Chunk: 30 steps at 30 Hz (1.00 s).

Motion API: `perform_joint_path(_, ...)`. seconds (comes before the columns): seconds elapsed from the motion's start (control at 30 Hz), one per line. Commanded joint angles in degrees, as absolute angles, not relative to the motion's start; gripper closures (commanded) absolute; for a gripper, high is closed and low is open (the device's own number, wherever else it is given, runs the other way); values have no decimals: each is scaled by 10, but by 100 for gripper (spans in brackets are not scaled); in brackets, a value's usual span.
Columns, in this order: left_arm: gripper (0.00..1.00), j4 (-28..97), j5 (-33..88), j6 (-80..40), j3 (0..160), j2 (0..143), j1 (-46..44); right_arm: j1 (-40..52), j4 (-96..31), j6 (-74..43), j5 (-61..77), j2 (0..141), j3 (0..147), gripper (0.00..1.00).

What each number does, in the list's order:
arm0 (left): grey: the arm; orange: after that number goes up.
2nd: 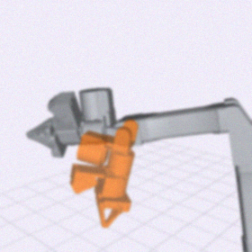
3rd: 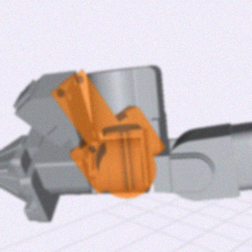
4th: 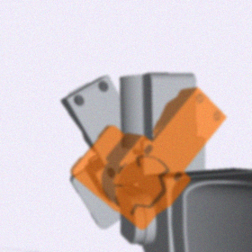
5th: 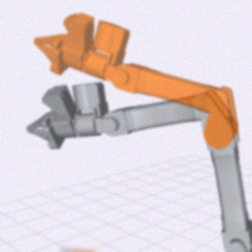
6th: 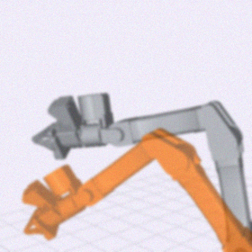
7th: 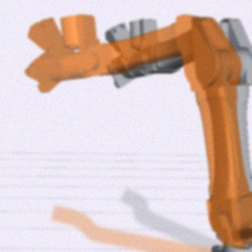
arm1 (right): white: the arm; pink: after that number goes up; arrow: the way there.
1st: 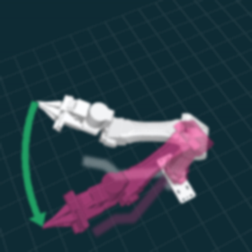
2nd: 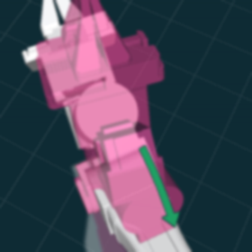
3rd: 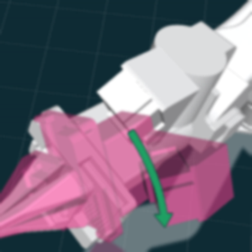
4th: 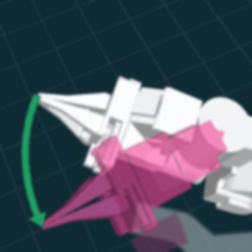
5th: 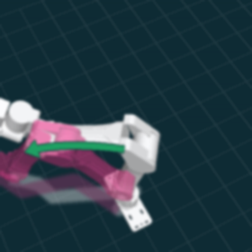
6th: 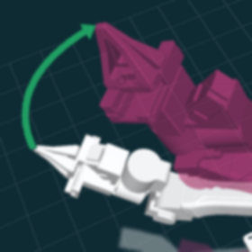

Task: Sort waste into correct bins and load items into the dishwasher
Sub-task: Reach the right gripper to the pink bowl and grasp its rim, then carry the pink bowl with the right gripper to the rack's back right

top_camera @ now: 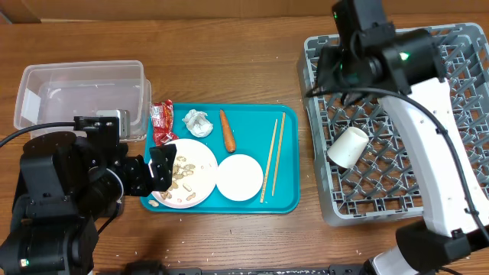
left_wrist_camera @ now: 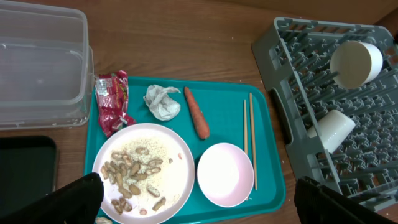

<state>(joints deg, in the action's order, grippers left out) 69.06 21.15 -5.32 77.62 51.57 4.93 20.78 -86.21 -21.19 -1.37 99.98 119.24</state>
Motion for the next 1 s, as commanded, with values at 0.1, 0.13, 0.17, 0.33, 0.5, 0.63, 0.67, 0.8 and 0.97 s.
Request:
perform_joint_path(0.1, 0, 690, 208, -38, 786, 517, 52, 309, -839, -224, 129, 1020, 1041, 57)
perform_joint_path(0.13, 0, 690, 208, -38, 786, 517, 52, 326, -819, -239, 130, 1020, 1006, 57)
perform_joint_path(0.17, 0, 690, 208, -38, 786, 517, 52, 347, -788, -260, 129, 1020, 960, 57)
perform_joint_path(0.33, 0, 690, 208, -38, 786, 517, 52, 398, -645, -342, 129, 1020, 797, 48)
perform_joint_path(0.5, 0, 690, 208, -38, 786, 517, 52, 405, -509, -412, 113, 1020, 674, 43)
perform_joint_path(0.63, 0, 690, 208, -38, 786, 517, 52, 405, -464, -421, 115, 1020, 633, 59)
perform_joint_path(0.67, 0, 690, 208, -38, 786, 517, 52, 406, -460, -421, 115, 1020, 629, 64)
perform_joint_path(0.8, 0, 690, 208, -38, 786, 517, 52, 406, -455, -420, 110, 1020, 635, 92)
perform_joint_path(0.97, 0, 690, 208, -38, 786, 517, 52, 405, -486, -383, 77, 989, 677, 96)
